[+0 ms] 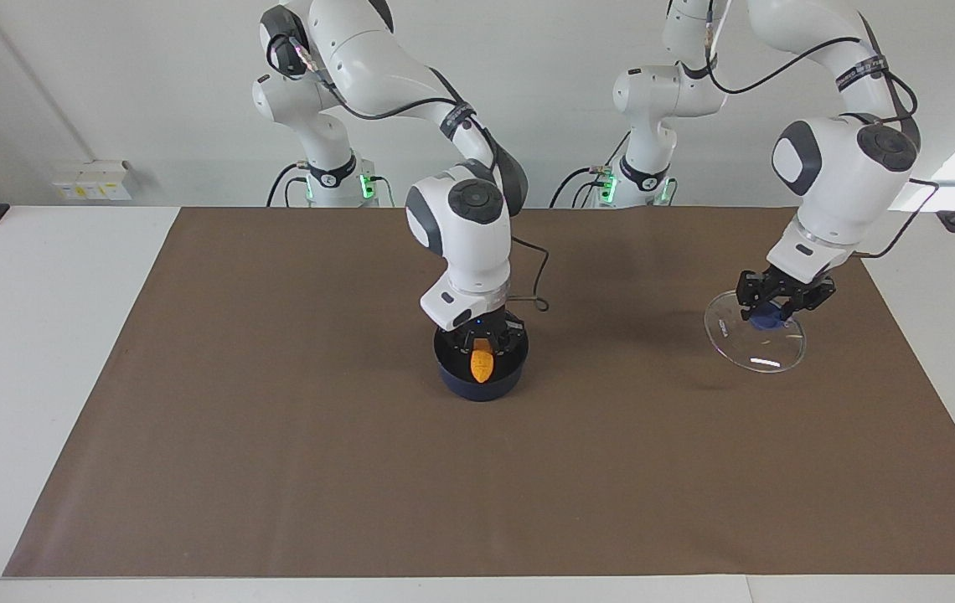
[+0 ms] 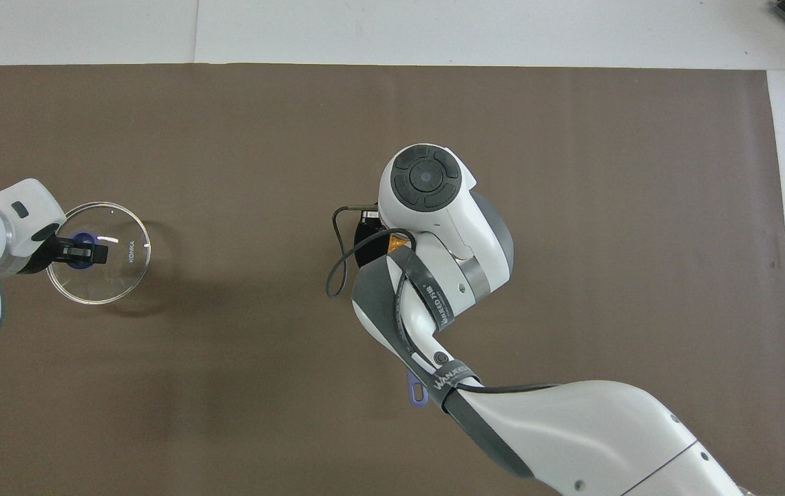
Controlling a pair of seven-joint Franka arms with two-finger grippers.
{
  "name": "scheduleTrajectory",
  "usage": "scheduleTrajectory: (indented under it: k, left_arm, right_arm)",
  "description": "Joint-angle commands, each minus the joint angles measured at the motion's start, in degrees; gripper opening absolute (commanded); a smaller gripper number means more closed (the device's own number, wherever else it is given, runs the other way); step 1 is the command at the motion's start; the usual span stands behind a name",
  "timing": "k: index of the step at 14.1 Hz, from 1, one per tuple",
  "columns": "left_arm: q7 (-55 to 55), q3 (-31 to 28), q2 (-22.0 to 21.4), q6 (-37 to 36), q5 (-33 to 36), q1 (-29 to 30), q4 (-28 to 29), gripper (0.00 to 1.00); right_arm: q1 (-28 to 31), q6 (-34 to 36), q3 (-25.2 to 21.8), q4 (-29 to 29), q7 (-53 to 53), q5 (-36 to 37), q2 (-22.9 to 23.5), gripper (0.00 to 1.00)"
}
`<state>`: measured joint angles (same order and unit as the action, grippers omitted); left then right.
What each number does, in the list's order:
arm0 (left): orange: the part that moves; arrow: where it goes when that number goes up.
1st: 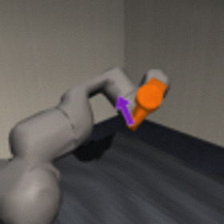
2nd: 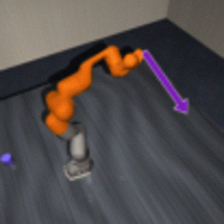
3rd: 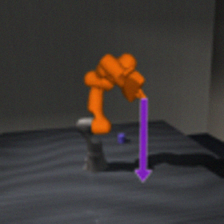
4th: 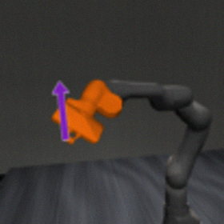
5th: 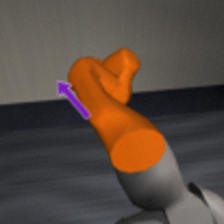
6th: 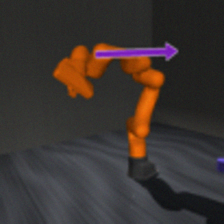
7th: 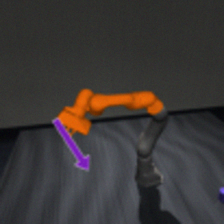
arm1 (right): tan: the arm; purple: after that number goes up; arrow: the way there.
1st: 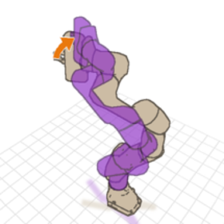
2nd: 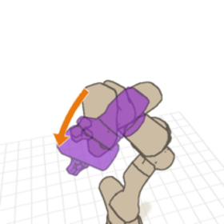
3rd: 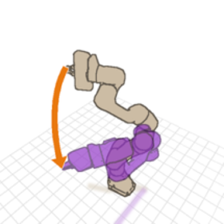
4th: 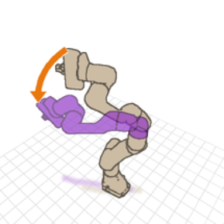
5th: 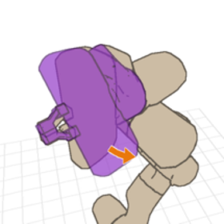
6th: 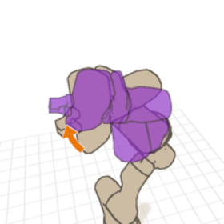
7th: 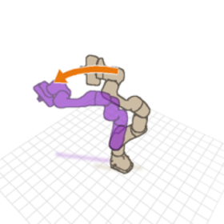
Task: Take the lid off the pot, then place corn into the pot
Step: 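Set the lid down with the left gripper while the right gripper carries the corn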
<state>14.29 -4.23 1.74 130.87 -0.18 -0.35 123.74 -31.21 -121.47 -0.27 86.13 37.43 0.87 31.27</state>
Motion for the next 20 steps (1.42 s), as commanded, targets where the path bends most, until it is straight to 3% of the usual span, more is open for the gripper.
scheduleTrajectory:
  k: [1, 7, 9, 10, 11, 15, 17, 20]
  left_arm:
    - [2.32, 0.62, 0.28, 4.12, -0.87, 2.18, 2.47, 0.0]
    - [2.67, 0.62, 2.12, 7.11, -0.87, 3.42, 3.96, 0.0]
    - [2.24, 0.62, 3.97, 10.71, -0.96, 3.42, 5.02, 0.0]
    - [1.89, 0.62, 3.98, 10.38, -1.83, 3.6, 5.02, 0.41]
    - [2.06, 0.62, 3.98, 10.28, -2.01, 3.77, 4.84, 0.99]
    - [1.97, 0.45, 4.59, 7.66, -2.28, 3.77, 2.21, 1.0]
    - [1.8, 0.62, 4.33, 3.63, -2.19, 3.6, -0.68, 1.0]
    - [1.45, 0.62, 4.85, -5.07, -2.28, 3.07, -8.14, 1.0]
  right_arm:
    - [0.27, -2.72, 0.27, 2.9, -0.69, -0.87, -0.77, 0.0]
    - [-0.26, -3.25, 0.27, 2.99, -0.78, -0.78, 0.1, 0.06]
    - [-0.35, -3.08, 0.27, 3.34, -0.78, -0.87, 0.1, 0.17]
    - [-0.43, -3.07, 0.36, 4.13, -0.7, -0.87, 0.02, 0.19]
    - [-0.43, -3.07, 0.36, 4.83, -0.7, -0.96, -0.33, 0.21]
    - [-0.43, -3.07, 0.36, 5.54, -0.78, -0.96, -0.6, 0.26]
    - [-0.43, -3.16, 0.36, 5.45, -0.7, -1.22, -0.6, 0.57]
    - [-0.43, -3.16, 0.36, 5.45, -0.61, -2.45, -0.6, 0.81]
